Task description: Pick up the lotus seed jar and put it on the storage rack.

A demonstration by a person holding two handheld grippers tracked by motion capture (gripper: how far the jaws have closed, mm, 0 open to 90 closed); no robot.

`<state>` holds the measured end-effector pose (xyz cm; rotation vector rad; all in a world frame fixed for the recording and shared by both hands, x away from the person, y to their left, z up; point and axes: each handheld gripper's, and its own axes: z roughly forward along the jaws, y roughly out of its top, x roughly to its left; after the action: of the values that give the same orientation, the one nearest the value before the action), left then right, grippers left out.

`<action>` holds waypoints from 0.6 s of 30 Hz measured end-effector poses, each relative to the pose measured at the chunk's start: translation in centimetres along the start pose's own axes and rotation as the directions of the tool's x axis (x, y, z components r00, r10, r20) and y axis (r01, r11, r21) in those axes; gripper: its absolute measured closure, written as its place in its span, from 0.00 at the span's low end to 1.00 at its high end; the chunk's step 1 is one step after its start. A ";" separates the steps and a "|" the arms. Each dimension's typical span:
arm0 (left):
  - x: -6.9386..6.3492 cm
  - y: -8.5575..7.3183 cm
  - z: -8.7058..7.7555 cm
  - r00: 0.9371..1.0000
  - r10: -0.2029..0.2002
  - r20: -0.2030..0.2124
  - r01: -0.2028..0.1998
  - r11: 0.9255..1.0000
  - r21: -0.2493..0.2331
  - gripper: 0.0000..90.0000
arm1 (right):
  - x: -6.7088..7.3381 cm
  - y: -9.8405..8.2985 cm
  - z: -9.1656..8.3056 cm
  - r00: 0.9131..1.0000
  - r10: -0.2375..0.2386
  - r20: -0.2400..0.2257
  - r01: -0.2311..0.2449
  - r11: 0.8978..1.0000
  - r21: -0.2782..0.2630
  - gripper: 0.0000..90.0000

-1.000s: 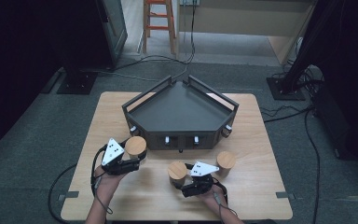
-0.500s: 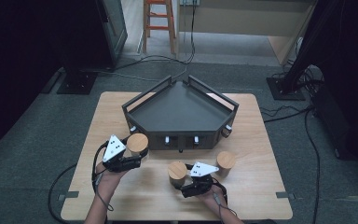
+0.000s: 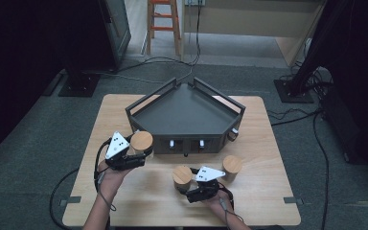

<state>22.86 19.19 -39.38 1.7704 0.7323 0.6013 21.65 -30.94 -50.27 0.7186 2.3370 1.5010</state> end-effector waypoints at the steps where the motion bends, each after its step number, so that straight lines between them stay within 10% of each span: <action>1: 0.1 0.2 0.1 1.000 0.001 0.004 -0.001 1.000 -0.003 0.28 | 0.0 0.0 0.0 1.000 -0.001 -0.001 0.001 1.000 0.001 0.18; 18: 0.9 2.3 0.6 1.000 0.002 0.012 -0.002 1.000 -0.007 0.28 | -0.1 0.0 0.1 1.000 0.001 0.000 -0.001 1.000 0.005 0.18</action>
<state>24.39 18.92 -37.34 1.7673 0.7201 0.5931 21.74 -30.91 -50.28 0.7214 2.3409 1.4962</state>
